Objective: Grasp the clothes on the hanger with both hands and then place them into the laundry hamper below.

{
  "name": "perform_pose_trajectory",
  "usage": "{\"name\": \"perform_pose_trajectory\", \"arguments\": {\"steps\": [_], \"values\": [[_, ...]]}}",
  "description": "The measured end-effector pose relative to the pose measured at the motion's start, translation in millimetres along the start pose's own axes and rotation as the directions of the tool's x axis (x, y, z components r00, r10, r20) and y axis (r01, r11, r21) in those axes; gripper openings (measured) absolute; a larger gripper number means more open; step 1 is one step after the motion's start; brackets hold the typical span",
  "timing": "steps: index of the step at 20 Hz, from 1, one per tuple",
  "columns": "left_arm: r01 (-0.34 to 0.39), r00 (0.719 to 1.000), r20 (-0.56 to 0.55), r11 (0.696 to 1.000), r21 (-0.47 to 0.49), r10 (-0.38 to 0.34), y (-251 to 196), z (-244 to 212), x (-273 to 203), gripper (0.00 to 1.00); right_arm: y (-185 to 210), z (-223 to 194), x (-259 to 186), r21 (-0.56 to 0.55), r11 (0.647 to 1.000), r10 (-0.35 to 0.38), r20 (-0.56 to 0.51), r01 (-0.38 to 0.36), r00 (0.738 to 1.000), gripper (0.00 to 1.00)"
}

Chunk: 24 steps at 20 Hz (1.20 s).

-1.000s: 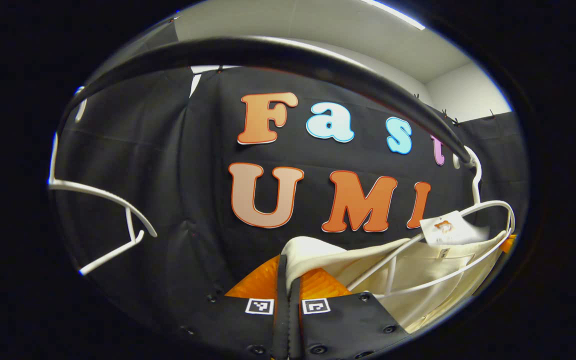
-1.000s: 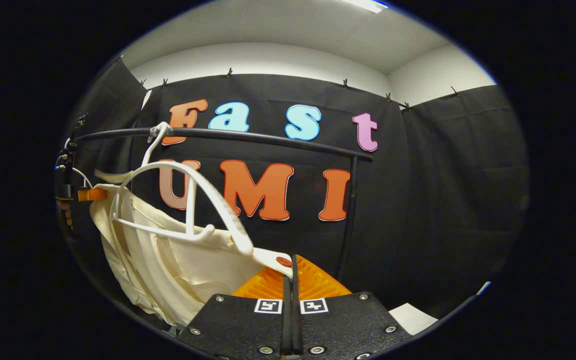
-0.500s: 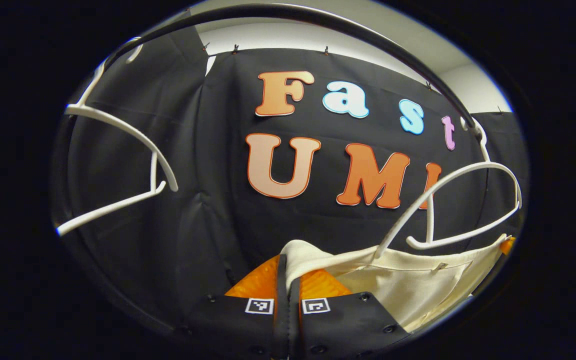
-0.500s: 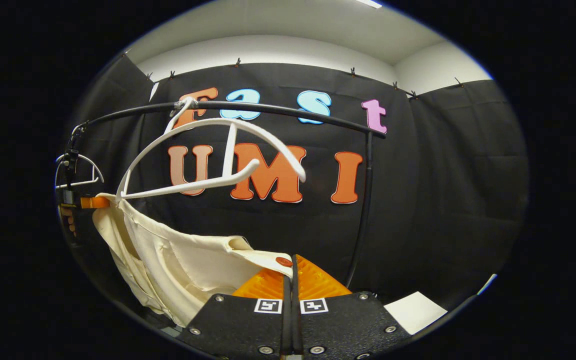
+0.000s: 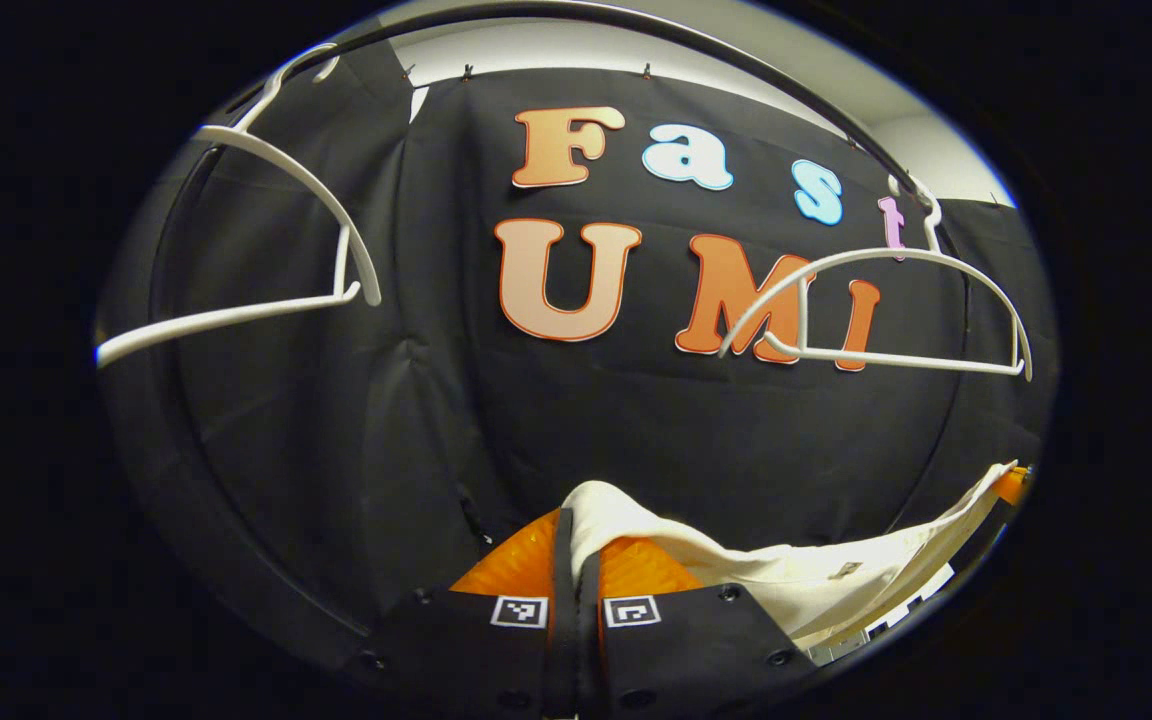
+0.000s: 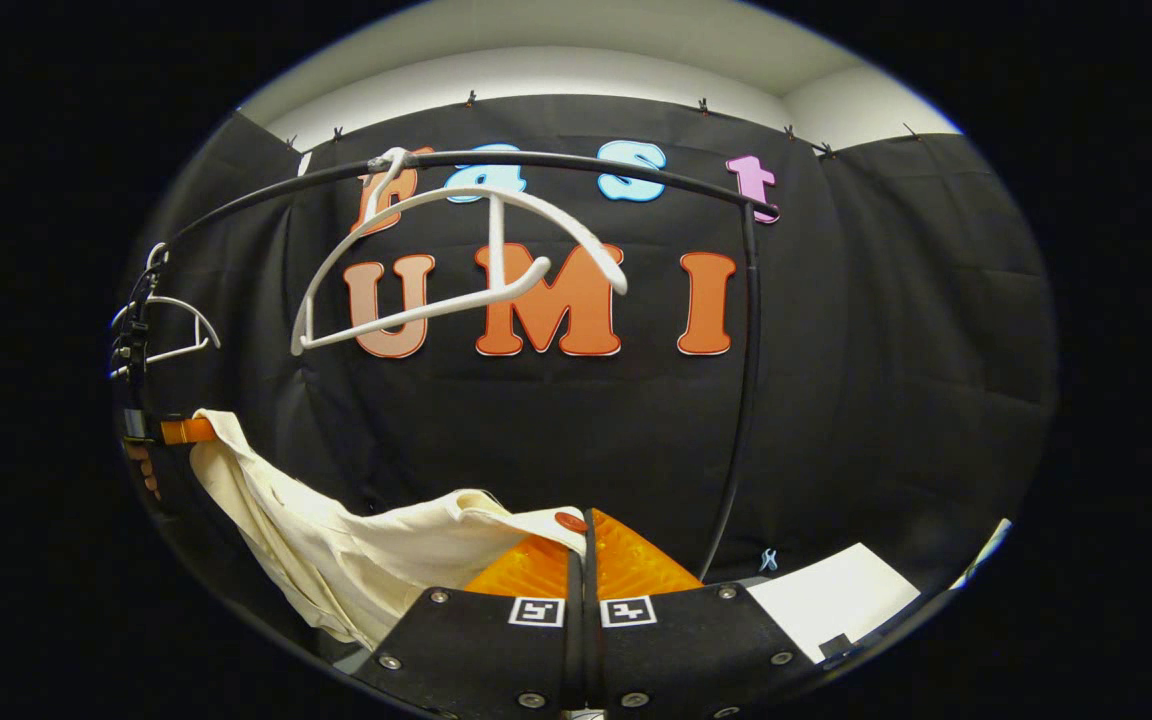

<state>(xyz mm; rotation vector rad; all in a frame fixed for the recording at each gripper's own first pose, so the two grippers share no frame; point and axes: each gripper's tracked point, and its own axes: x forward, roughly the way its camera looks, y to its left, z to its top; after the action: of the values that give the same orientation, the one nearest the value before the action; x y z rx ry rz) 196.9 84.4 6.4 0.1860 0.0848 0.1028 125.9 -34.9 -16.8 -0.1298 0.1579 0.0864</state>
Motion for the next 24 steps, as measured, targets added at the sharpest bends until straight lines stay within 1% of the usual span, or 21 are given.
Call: {"name": "perform_pose_trajectory", "arguments": {"steps": [4, 8, 10, 12, 16, 20, 24], "values": [[0.057, 0.998, -0.037, 0.998, 0.012, -0.057, -34, -17, 0, 0.07, 21, -11, -2, 0.017, 0.999, 0.032, -0.016, -0.032, 0.999, 0.0], [0.142, 0.989, -0.055, 0.989, 0.033, -0.14, -77, -21, -3, 0.07, 55, -15, -4, 0.028, 0.996, 0.082, -0.026, -0.082, 0.996, 0.0], [0.187, 0.981, -0.063, 0.981, 0.042, -0.185, -100, -21, -12, 0.07, 65, -12, -4, 0.024, 0.994, 0.107, -0.023, -0.106, 0.994, 0.0], [0.236, 0.97, -0.067, 0.971, 0.027, -0.234, -125, -22, -17, 0.07, 79, -10, -5, 0.02, 0.992, 0.128, -0.02, -0.127, 0.992, 0.0], [0.314, 0.946, -0.089, 0.949, 0.018, -0.311, -166, -28, -10, 0.07, 97, -15, -6, 0.024, 0.988, 0.156, -0.036, -0.155, 0.987, 0.0], [0.354, 0.925, -0.142, 0.935, -0.008, -0.352, -193, -54, -9, 0.07, 106, -35, 0, 0.031, 0.987, 0.16, -0.085, -0.158, 0.983, 0.0], [0.365, 0.901, -0.235, 0.93, -0.043, -0.365, -203, -100, -8, 0.07, 103, -72, 5, 0.058, 0.989, 0.148, -0.178, -0.139, 0.973, 0.0]]}}
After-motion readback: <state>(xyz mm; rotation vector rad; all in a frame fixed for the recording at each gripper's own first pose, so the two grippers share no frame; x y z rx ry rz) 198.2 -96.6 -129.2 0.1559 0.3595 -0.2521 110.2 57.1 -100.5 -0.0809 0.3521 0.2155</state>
